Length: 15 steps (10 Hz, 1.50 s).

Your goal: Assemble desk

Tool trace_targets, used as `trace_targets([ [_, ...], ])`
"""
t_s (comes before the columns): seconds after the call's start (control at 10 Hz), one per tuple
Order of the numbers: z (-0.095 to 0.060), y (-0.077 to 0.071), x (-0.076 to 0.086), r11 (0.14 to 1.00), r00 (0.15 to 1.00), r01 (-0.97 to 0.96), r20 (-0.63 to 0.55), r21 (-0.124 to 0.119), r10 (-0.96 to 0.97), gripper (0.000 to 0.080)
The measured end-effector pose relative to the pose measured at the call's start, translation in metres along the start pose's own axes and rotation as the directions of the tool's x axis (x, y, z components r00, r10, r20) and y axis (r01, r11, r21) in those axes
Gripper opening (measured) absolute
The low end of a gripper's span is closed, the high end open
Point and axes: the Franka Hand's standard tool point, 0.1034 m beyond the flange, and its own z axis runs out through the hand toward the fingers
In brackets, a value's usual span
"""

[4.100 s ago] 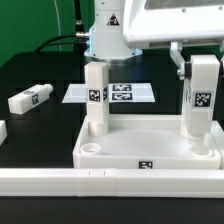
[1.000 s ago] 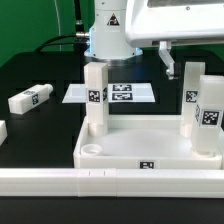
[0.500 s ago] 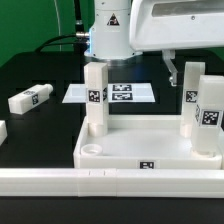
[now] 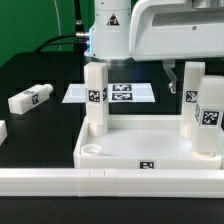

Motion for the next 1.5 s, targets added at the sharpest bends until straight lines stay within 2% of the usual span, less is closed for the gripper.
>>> trace_targets([
  [0.1,0.0019,-0.0023,-0.0012,1.0,1.0,-0.002,0.003,0.0,0.002,0.0625],
  [0.2,0.0034,-0.0018,-0.0016,1.0,1.0,-0.002,0.004,-0.001,0.002,0.0409],
  [0.3,0.0032,-0.0009,-0.0013,1.0,1.0,-0.004,0.004,-0.001,0.004,0.0283],
  [0.7,0.0033,-0.0006,-0.0013,0.999,0.999,-0.047,0.004,-0.001,0.047,0.0288],
  [1.0,0.0037,-0.0003,-0.0015,0.964,0.964,-0.268,0.001,0.001,0.268,0.0288],
  [1.1,0.0038,0.0012,-0.0013,0.938,0.938,-0.347,-0.013,0.007,0.347,0.0289],
  [1.4,0.0042,0.0012,-0.001,0.792,0.791,-0.611,-0.029,0.024,0.611,0.029],
  [1.5,0.0045,0.002,0.0005,0.75,0.749,-0.661,-0.039,0.037,0.662,0.029],
])
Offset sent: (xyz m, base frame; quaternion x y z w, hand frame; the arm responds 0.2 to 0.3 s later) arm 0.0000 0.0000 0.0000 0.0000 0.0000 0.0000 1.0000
